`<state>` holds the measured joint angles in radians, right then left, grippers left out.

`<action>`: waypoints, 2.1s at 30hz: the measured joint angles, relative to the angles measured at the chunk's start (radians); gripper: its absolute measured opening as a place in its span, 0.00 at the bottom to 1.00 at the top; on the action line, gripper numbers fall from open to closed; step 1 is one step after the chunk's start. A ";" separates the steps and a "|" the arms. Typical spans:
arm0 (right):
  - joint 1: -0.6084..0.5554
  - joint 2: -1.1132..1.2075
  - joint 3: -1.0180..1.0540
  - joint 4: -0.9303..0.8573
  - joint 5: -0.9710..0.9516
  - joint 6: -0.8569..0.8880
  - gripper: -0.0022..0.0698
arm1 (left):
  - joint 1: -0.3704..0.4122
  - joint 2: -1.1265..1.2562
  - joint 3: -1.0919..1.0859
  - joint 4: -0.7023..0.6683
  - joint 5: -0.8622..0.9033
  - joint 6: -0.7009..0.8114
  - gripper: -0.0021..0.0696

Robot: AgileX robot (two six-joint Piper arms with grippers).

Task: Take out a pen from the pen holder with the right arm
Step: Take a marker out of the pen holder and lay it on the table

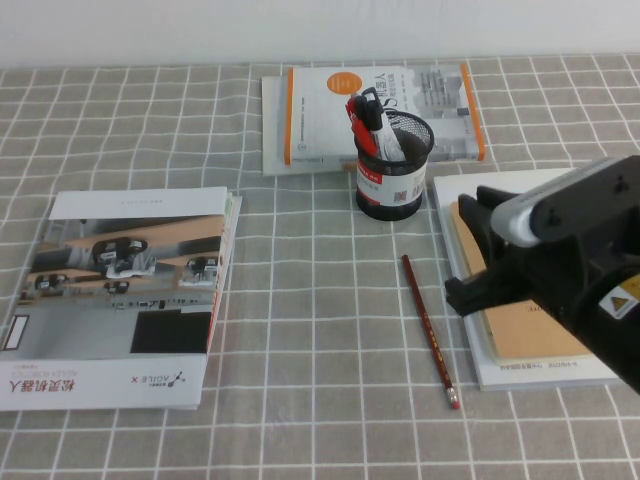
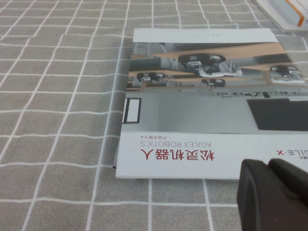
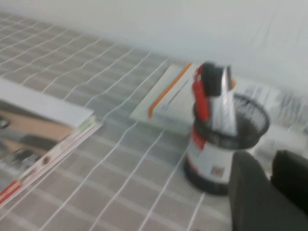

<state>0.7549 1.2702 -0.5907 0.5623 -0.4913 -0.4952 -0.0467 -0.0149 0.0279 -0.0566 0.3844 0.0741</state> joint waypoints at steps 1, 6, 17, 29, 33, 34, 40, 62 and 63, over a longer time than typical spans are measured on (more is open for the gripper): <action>0.000 0.020 0.000 -0.022 -0.043 0.008 0.17 | 0.000 0.000 0.000 0.000 0.000 0.000 0.02; 0.000 0.112 -0.010 -0.158 -0.193 0.099 0.37 | 0.000 0.000 0.000 0.000 0.000 0.000 0.02; 0.002 0.371 -0.222 -0.222 -0.227 0.044 0.49 | 0.000 0.000 0.000 0.000 0.000 0.000 0.02; -0.059 0.561 -0.467 -0.145 -0.231 0.031 0.53 | 0.000 0.000 0.000 0.000 0.000 0.000 0.02; -0.082 0.594 -0.519 -0.130 -0.231 0.031 0.64 | 0.000 0.000 0.000 0.000 0.000 0.000 0.02; -0.088 0.599 -0.525 -0.130 -0.229 0.031 0.65 | 0.000 0.000 0.000 0.000 0.000 0.000 0.02; -0.112 0.638 -0.536 -0.128 -0.229 0.031 0.68 | 0.000 0.000 0.000 0.000 0.000 0.000 0.02; -0.131 0.749 -0.640 -0.128 -0.192 0.031 0.67 | 0.000 0.000 0.000 0.000 0.000 0.000 0.02; -0.132 0.749 -0.642 -0.128 -0.192 0.031 0.66 | 0.000 0.000 0.000 0.000 0.000 0.000 0.02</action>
<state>0.6225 2.0188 -1.2322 0.4340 -0.6833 -0.4638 -0.0467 -0.0149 0.0279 -0.0566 0.3844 0.0741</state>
